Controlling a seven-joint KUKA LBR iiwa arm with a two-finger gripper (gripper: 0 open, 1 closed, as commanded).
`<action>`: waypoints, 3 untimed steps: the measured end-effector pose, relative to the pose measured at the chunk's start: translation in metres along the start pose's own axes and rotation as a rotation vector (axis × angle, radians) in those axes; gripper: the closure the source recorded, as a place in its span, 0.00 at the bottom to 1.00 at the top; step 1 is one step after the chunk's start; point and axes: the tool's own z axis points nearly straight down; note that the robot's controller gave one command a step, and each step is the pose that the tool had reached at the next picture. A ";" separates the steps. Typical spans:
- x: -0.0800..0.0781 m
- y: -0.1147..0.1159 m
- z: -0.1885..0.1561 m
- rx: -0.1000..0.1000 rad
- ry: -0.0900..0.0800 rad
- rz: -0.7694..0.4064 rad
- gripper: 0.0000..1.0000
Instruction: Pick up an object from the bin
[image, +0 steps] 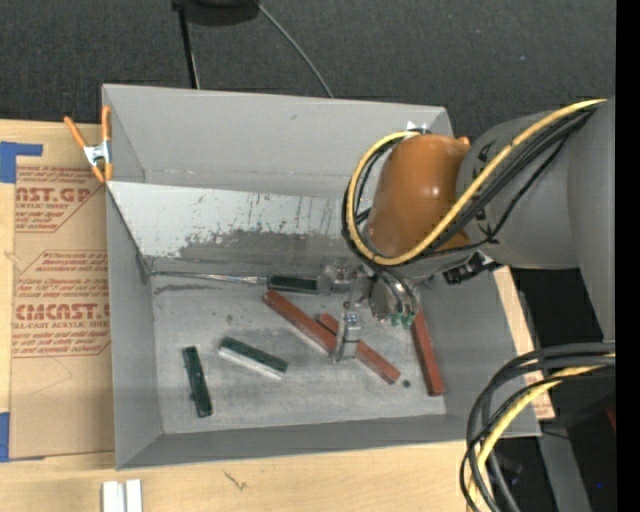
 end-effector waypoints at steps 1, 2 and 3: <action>0.000 0.000 0.000 0.000 0.000 0.000 0.00; -0.012 -0.001 0.056 0.000 0.001 0.125 1.00; -0.012 -0.001 0.056 0.000 0.001 0.125 1.00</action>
Offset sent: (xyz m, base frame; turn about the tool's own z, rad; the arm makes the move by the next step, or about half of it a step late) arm 0.0123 -0.0015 -0.0558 0.1251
